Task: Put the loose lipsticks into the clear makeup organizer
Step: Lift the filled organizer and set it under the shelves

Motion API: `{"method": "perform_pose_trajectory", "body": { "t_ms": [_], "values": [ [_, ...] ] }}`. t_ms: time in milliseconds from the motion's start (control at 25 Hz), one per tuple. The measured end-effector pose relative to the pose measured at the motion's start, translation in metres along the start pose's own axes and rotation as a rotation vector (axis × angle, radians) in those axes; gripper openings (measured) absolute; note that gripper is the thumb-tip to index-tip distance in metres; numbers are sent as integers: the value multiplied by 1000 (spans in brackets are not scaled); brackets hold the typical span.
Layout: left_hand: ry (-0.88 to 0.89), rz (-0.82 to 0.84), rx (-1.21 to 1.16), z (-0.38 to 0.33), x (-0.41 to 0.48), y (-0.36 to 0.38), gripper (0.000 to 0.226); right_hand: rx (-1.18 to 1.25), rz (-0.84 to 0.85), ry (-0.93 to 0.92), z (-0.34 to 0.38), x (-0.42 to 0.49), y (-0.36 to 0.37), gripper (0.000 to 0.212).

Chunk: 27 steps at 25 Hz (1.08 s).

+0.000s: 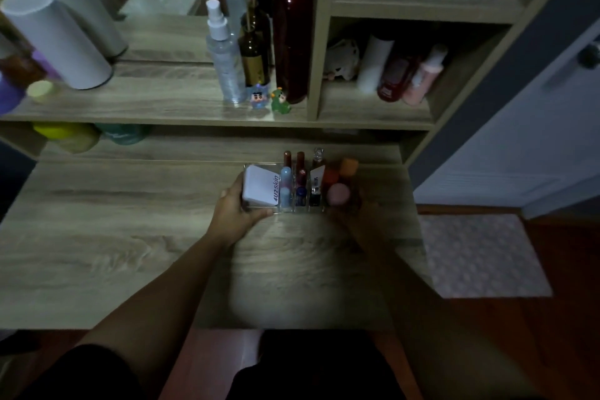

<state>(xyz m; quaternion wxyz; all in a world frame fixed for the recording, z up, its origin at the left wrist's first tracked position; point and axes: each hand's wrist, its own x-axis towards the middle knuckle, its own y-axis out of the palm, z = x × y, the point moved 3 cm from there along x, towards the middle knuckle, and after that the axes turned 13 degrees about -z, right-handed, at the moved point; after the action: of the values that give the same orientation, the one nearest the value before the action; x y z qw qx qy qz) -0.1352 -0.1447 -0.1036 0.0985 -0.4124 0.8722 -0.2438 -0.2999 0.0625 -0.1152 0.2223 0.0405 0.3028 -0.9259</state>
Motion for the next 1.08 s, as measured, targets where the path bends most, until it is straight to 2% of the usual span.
{"method": "perform_pose_trajectory", "body": {
  "t_ms": [120,240,640,800,880,1000,1080],
  "values": [
    [-12,25,30,-2,6,5,91,-2,-27,-12,-2,4,-5,58],
    [7,38,24,-5,12,5,90,21,-15,-74,5,7,-4,67],
    [-40,64,35,-7,17,3,87,13,-53,-118,11,12,-2,82],
    [-133,96,104,-7,14,-7,109,-13,-38,-121,17,7,-4,80],
    [-113,85,179,-15,8,-15,113,-47,-46,-92,23,-3,-9,75],
    [-89,107,283,-42,-3,-28,106,-18,-44,-52,40,-25,-24,57],
    [-47,138,338,-61,-10,-36,86,-48,-14,-131,52,-42,-37,51]
  ]
}}
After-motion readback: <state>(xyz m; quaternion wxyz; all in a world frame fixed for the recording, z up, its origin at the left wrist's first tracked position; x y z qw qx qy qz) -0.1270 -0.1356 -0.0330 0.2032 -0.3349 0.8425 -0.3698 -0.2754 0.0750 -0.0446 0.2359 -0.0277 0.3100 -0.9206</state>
